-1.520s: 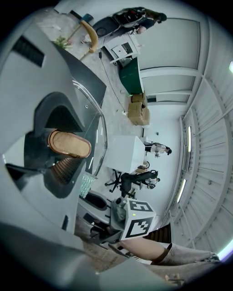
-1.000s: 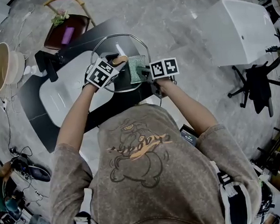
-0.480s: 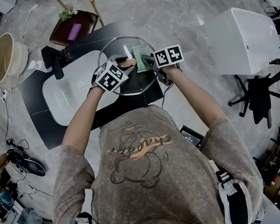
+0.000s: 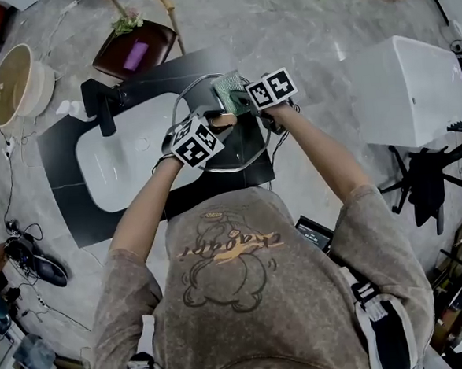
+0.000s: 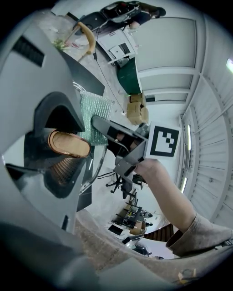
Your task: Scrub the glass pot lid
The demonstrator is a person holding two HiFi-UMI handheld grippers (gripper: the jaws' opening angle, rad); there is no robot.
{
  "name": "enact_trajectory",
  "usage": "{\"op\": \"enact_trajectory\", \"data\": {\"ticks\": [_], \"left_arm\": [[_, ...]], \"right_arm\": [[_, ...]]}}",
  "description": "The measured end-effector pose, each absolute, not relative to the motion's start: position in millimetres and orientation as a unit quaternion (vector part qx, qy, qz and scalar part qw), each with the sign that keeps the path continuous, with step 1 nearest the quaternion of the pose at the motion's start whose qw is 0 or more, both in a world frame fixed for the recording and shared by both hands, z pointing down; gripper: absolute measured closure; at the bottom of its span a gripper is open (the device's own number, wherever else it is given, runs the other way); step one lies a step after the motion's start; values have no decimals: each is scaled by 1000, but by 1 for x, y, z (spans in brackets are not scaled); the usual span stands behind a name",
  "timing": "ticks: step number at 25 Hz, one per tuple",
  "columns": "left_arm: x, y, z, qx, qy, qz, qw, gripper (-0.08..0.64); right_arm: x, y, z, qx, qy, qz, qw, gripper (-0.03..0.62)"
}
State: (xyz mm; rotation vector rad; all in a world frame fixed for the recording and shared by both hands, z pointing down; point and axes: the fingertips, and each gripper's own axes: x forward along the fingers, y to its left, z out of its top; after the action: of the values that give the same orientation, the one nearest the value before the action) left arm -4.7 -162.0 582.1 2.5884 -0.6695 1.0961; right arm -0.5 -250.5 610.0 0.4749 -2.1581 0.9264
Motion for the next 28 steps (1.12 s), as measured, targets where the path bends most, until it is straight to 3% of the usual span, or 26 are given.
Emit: {"op": "enact_trajectory", "data": {"ticks": [22,28], "left_arm": [[-1,-164,579,887,-244,369,129,379],[0,-164,577,889,-246,365,129,377]], "right_arm": [[-100,-212,603,-97,-847,197,483,505],[-106,-207,598,-163,-832,207,488,505]]}}
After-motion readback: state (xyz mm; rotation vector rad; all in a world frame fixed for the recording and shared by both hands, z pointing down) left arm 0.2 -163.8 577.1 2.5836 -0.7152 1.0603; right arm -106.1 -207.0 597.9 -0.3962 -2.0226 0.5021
